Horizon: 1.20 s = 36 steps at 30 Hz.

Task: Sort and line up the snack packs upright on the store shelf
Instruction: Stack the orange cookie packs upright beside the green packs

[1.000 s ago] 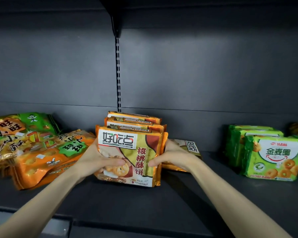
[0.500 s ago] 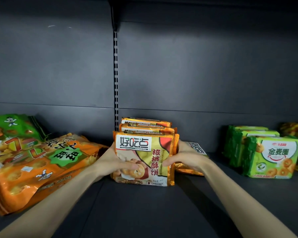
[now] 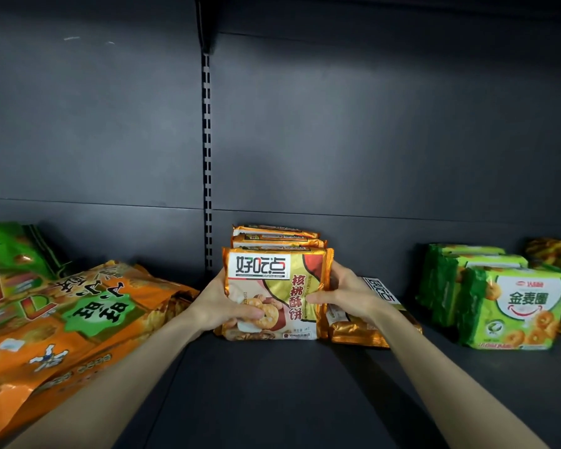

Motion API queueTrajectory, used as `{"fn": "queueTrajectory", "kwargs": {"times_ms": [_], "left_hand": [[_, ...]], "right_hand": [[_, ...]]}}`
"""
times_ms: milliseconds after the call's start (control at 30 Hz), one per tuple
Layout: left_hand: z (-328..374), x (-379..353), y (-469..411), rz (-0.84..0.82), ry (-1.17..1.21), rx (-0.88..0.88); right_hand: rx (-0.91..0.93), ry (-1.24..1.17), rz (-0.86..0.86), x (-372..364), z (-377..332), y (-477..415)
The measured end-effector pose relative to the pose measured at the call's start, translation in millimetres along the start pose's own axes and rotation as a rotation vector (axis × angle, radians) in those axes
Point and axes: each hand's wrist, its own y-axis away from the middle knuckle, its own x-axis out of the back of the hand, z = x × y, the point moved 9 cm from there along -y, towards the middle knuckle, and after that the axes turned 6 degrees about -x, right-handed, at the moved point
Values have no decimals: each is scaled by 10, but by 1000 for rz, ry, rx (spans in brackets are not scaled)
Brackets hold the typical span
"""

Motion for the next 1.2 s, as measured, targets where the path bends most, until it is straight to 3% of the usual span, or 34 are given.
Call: {"fn": "queueTrajectory", "kwargs": {"times_ms": [200, 367, 467, 533, 667, 833, 1200], "left_hand": [[104, 159, 121, 210, -354, -59], [314, 129, 455, 416, -629, -90], [556, 140, 661, 571, -650, -239], [683, 65, 732, 594, -649, -328], [697, -287, 650, 374, -588, -330], [401, -654, 521, 124, -668, -172], [356, -1259, 399, -116, -431, 33]], "right_hand": [[66, 69, 89, 59, 13, 64], [-47, 228, 189, 298, 328, 223], [-264, 452, 401, 670, 654, 377], [-409, 436, 428, 796, 852, 481], [-485, 193, 369, 772, 969, 580], [-477, 186, 386, 889, 911, 581], [-442, -85, 364, 837, 1040, 793]]}}
